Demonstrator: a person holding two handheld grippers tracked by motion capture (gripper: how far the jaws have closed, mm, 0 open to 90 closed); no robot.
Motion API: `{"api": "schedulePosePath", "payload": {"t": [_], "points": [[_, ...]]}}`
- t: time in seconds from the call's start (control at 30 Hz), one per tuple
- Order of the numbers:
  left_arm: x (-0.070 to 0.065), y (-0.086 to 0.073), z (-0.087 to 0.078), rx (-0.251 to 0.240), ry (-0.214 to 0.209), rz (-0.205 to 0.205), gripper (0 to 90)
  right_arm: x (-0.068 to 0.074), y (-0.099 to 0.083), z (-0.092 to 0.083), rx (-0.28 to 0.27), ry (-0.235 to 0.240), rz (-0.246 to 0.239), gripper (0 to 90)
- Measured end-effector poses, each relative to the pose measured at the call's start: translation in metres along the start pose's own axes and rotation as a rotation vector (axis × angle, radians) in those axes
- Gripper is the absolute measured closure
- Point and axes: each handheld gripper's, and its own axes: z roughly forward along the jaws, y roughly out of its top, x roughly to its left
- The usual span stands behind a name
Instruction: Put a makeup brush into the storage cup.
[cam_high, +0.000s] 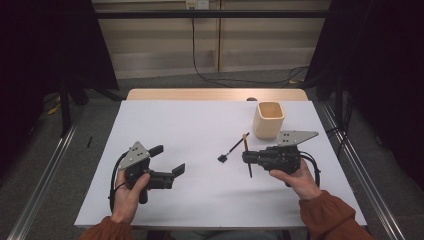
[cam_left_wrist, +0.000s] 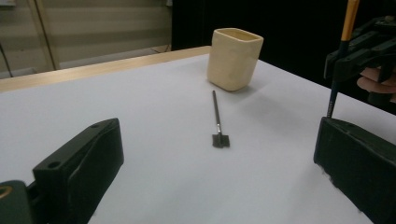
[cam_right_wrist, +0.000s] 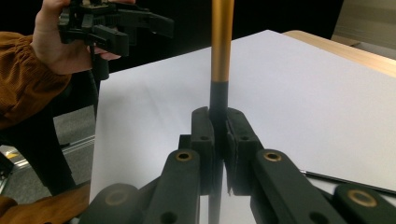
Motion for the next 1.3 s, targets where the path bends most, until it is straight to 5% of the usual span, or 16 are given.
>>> {"api": "schedulePosePath", "payload": {"t": [0.4, 0.8, 1.0, 1.17, 1.3], "points": [[0.01, -0.016, -0.018, -0.019, 0.045, -0.019, 1.3, -0.007, 0.002, -0.007, -0.024, -0.037, 0.012, 83.8], [0.017, -0.033, -0.032, -0.023, 0.13, 0.032, 1.9, -0.015, 0.003, -0.011, -0.037, -0.071, 0.025, 83.8], [0.022, -0.038, -0.038, -0.041, 0.141, -0.007, 2.4, -0.017, 0.006, -0.014, -0.043, -0.087, 0.026, 83.7], [0.026, -0.039, -0.049, -0.089, 0.151, 0.002, 1.8, -0.021, 0.011, -0.02, -0.068, -0.109, 0.035, 83.7], [0.026, -0.042, -0.05, -0.083, 0.146, -0.003, 1.9, -0.024, 0.014, -0.025, -0.077, -0.134, 0.034, 83.7]]}}
